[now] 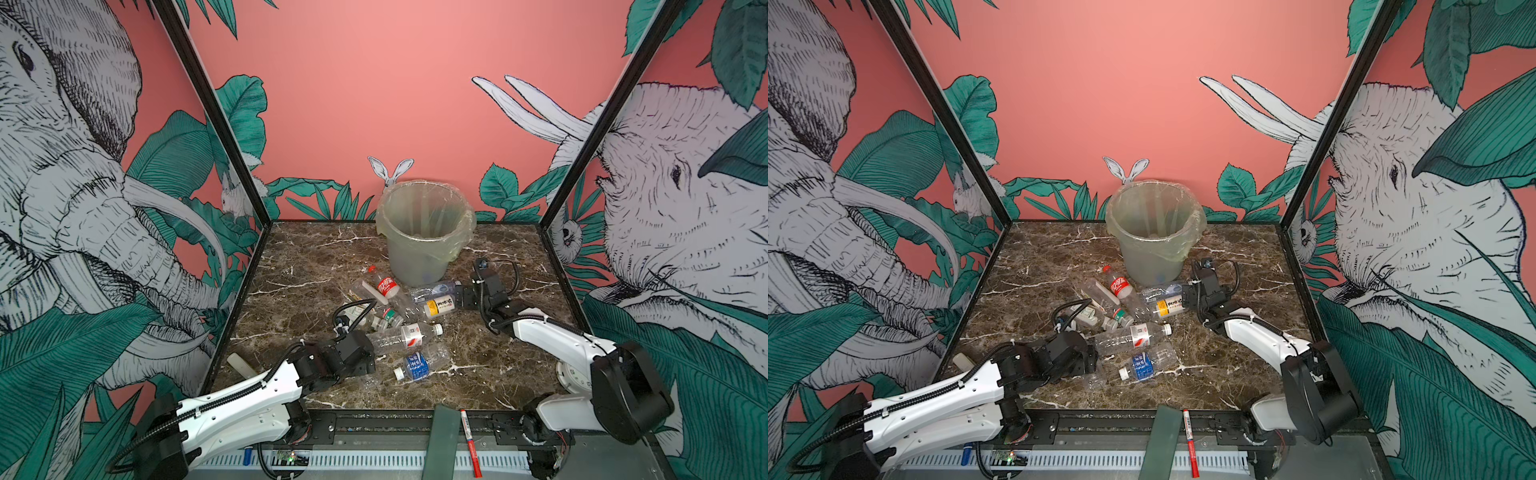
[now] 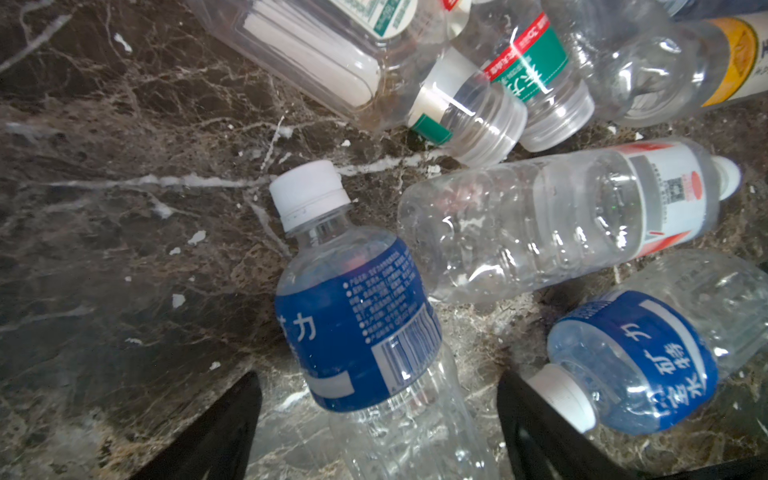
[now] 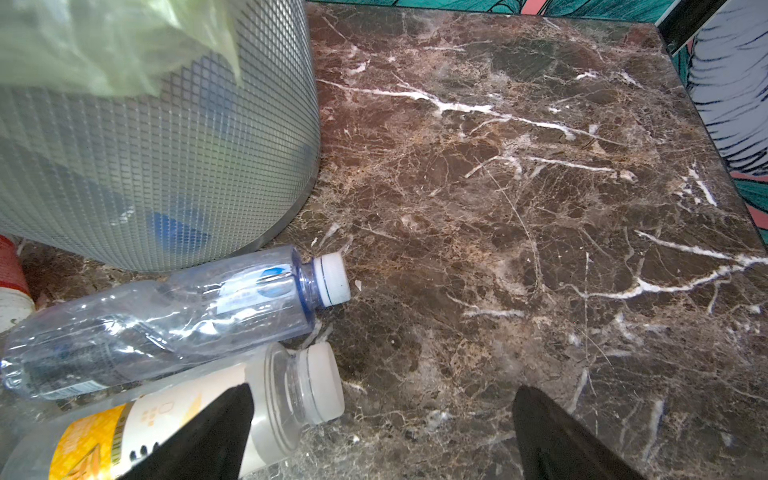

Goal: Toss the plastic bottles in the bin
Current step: 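Close the left gripper around the blue-labeled water bottle's neck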

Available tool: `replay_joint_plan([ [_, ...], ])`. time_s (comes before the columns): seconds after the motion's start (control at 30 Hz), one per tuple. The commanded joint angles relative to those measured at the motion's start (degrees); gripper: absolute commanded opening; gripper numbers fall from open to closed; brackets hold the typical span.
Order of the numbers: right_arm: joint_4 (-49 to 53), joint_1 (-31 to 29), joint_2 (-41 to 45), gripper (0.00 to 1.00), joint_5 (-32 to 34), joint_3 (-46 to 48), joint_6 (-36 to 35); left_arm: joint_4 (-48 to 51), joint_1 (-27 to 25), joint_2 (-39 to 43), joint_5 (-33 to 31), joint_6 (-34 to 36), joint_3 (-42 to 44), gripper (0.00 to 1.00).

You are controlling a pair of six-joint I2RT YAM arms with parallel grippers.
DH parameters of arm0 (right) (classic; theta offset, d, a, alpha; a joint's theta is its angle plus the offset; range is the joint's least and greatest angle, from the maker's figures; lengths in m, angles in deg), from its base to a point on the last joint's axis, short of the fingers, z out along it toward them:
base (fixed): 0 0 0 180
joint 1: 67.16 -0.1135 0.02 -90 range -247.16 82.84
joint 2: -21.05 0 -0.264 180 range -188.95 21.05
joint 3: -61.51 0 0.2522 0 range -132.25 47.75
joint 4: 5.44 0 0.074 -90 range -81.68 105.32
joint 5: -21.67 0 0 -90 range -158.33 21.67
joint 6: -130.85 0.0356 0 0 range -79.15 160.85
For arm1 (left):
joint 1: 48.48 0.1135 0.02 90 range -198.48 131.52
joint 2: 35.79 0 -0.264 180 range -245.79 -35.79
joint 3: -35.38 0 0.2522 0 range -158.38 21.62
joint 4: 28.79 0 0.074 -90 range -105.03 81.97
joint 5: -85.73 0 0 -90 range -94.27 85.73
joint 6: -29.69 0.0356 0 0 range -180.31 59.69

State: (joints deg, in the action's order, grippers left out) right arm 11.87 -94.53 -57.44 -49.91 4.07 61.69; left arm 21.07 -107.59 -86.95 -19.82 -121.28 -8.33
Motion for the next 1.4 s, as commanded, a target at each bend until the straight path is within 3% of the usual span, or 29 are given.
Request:
replay_joint_plan([
  [0.0, -0.3, 0.1, 0.0, 0.99, 0.4, -1.7, 0.6, -1.6, -0.3, -1.0, 0.6, -2.9, 2.0, 0.90],
  [0.83, -0.3, 0.1, -0.1, 0.99, 0.2, -1.8, 0.7, -4.4, -0.3, -0.6, 1.5, -6.6, 6.2, 0.83],
  [1.37, -0.3, 0.1, -0.2, 0.99, 0.1, -1.8, 0.7, -4.1, -0.3, -2.9, -0.1, -3.0, 5.6, 0.79],
])
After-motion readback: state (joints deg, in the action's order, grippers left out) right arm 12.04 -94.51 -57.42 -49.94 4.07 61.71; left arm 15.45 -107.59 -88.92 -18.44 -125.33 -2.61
